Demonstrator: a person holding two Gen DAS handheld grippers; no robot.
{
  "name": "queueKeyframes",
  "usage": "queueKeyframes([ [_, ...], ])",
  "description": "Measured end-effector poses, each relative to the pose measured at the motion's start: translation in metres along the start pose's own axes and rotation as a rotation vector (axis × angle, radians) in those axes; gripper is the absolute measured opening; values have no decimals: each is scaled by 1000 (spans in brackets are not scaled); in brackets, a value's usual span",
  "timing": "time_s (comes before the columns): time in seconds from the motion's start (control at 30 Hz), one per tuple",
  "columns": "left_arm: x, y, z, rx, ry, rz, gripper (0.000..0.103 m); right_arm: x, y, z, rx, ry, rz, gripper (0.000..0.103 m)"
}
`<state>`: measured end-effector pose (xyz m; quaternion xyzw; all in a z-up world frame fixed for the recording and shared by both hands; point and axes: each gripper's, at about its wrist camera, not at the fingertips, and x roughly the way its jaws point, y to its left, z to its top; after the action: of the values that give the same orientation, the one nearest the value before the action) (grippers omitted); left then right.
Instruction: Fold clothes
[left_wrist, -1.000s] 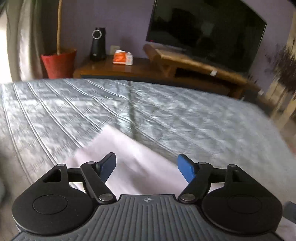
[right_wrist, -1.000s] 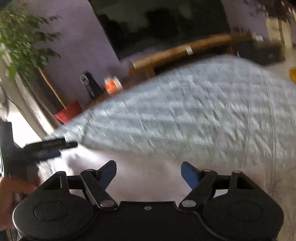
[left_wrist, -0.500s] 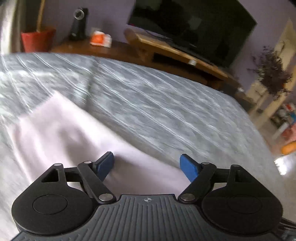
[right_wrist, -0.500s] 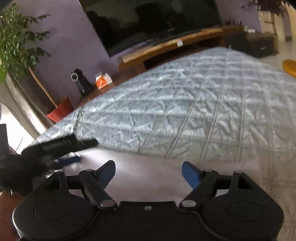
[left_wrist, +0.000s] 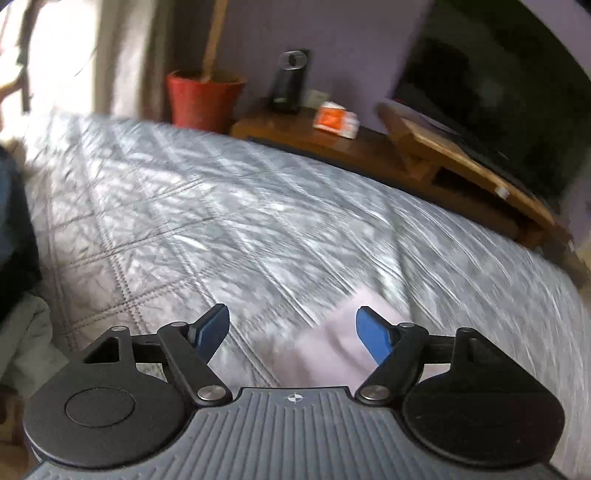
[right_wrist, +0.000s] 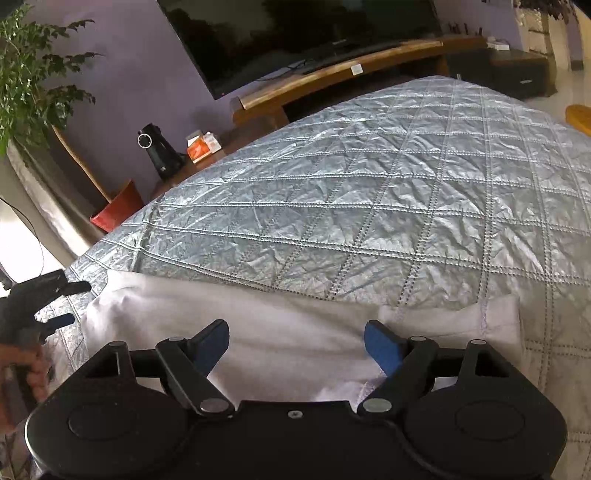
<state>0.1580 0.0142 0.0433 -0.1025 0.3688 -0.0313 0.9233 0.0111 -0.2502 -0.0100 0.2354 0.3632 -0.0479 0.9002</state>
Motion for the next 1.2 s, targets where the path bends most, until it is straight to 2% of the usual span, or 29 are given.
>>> queueKeyframes([
  [0.17,16,-34,-13,153,-1,-29,84,0,3,0,-23,-1,-13,79],
  [0.27,38,-32,-13,191,48,66,86,1,3,0,-29,1,-14,79],
  [0.37,38,-10,-3,118,45,162,84,0,1,1,-29,-4,-15,79],
  [0.47,23,9,4,81,51,219,83,-12,-10,4,28,-72,-19,79],
  [0.67,-42,22,9,-40,87,114,84,-36,-36,9,156,-203,-24,84],
  [0.83,-91,6,-4,-16,142,-49,85,-54,-94,-12,570,-226,80,84],
  [0.93,-108,-9,-23,18,171,-124,85,-79,-91,-15,542,-245,30,84],
  [1.03,-101,-33,-38,124,227,-175,85,-102,-76,-23,495,-258,112,84],
  [1.07,-98,-42,-43,162,243,-183,85,-104,-70,-22,475,-245,132,85],
  [1.2,-89,-62,-51,211,271,-229,85,-96,-45,-10,367,-148,183,86],
])
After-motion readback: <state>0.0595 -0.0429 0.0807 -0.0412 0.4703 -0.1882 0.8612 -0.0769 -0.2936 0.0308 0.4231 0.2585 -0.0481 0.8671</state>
